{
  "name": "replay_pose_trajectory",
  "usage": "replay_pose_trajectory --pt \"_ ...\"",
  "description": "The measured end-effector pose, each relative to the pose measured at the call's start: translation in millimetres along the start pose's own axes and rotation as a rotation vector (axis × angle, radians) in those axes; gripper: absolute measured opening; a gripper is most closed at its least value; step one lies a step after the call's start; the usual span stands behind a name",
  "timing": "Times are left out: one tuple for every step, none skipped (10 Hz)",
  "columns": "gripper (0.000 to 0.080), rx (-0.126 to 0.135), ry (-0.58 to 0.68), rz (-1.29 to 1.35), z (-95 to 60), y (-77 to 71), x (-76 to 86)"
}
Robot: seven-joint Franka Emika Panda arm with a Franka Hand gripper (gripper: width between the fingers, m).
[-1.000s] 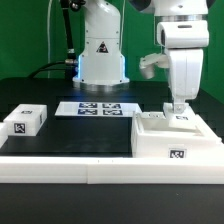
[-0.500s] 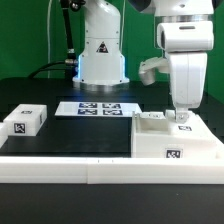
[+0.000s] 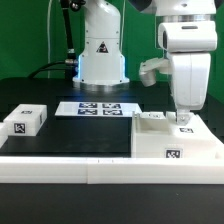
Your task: Assemble cabinet
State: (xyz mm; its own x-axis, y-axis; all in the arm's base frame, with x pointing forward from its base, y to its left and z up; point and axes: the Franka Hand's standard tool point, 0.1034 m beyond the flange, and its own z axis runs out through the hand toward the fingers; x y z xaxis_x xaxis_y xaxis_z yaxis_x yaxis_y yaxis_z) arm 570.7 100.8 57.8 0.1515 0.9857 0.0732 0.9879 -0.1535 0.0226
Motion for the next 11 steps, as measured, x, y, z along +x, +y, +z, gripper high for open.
replay_pose_trajectory --pt "0.0071 0.007 -0.002 0.004 0.5 2.3 0.1" --pt "0.0071 0.015 -0.006 0.022 1.6 2.2 -0.3" --pt "0.0071 0.015 -0.007 0.03 1.5 2.0 -1.3" --pt "0.0071 0.015 -0.007 0.028 1.5 2.0 -1.6" --pt "0.0071 0.016 -0.007 0.029 2.0 1.8 -1.6" --pt "0.0166 0.016 -0.007 0.029 2.0 1.7 -1.6" --pt "0.0305 0.016 -0.007 0.029 2.1 1.7 -1.6" --pt "0.044 0.016 -0.007 0.029 2.1 1.7 -1.6" --pt "0.044 0.016 -0.007 0.029 2.1 1.7 -1.6" --pt "0.0653 0.016 -0.007 0.029 2.1 1.7 -1.6" --pt "0.0753 0.016 -0.007 0.029 2.1 1.7 -1.6"
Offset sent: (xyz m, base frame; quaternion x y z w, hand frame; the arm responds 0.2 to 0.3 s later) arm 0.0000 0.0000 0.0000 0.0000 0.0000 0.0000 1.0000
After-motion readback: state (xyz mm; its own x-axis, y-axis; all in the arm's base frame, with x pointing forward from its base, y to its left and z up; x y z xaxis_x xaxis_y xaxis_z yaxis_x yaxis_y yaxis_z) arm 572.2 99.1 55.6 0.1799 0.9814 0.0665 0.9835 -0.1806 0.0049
